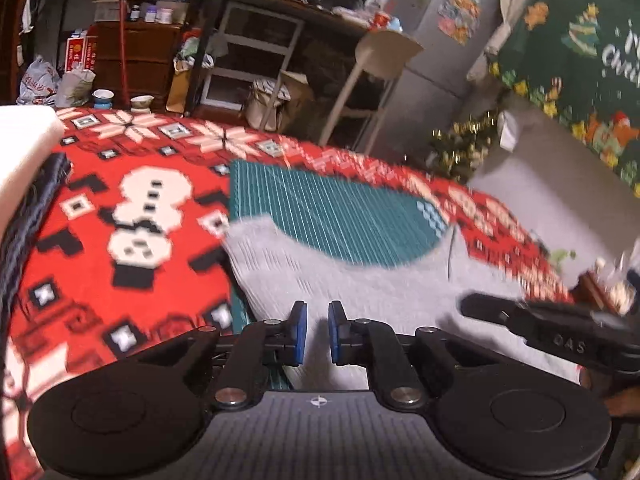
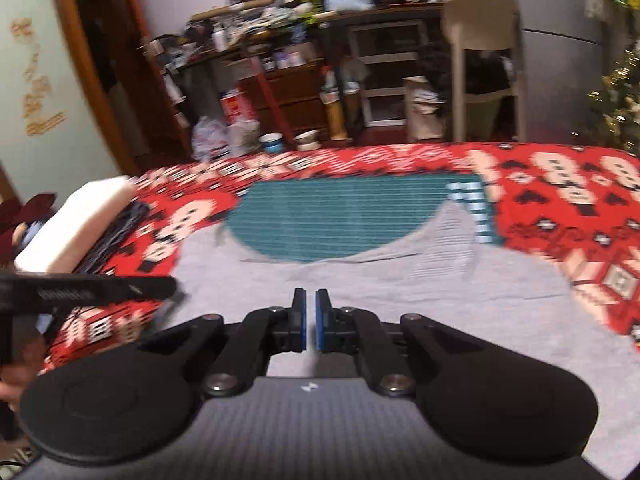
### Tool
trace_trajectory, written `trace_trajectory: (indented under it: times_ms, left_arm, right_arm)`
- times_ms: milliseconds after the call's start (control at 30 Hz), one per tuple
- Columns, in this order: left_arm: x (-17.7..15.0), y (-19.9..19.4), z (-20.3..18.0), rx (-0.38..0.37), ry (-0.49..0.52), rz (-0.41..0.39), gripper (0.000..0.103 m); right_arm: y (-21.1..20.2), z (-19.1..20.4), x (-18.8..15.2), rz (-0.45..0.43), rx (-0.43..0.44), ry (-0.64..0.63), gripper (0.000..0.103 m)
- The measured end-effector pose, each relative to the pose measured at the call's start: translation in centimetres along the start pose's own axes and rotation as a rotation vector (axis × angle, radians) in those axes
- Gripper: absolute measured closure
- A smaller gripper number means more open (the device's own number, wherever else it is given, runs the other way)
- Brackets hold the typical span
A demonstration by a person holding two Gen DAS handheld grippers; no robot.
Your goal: Fold clothes
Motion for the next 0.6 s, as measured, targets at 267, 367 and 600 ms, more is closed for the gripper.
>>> trace_trajectory:
  times_ms: [267, 367, 600]
  left_arm:
    - [-1.2, -0.8, 0.1, 0.031, 0.003, -0.004, 0.092]
    - [-1.9, -2.1, -0.5, -0.015, 0.016, 0.003, 0.092]
    - [-5.8, -3.6, -3.6, -0.115, 0.089, 0.084, 0.092]
  right_arm:
    - [1.3, 0.2, -2.6, 0.075, -0.036, -0.032, 0.099]
    - [-0.9, -0.4, -3.1, 0.059, -0.053, -0.022, 0.098]
    - [-3.3, 2.4, -5.5, 0.102, 0.062, -0.038, 0.097]
Point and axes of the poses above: each gripper's, at about its wrist camera, not at the fingertips, and y roughly the way its jaws point, z to its left, x to its top, the point moved 5 cm from there along y, roughly the way its jaws point, and after that the axes turned 12 degrees about x, right-handed, at the moved point
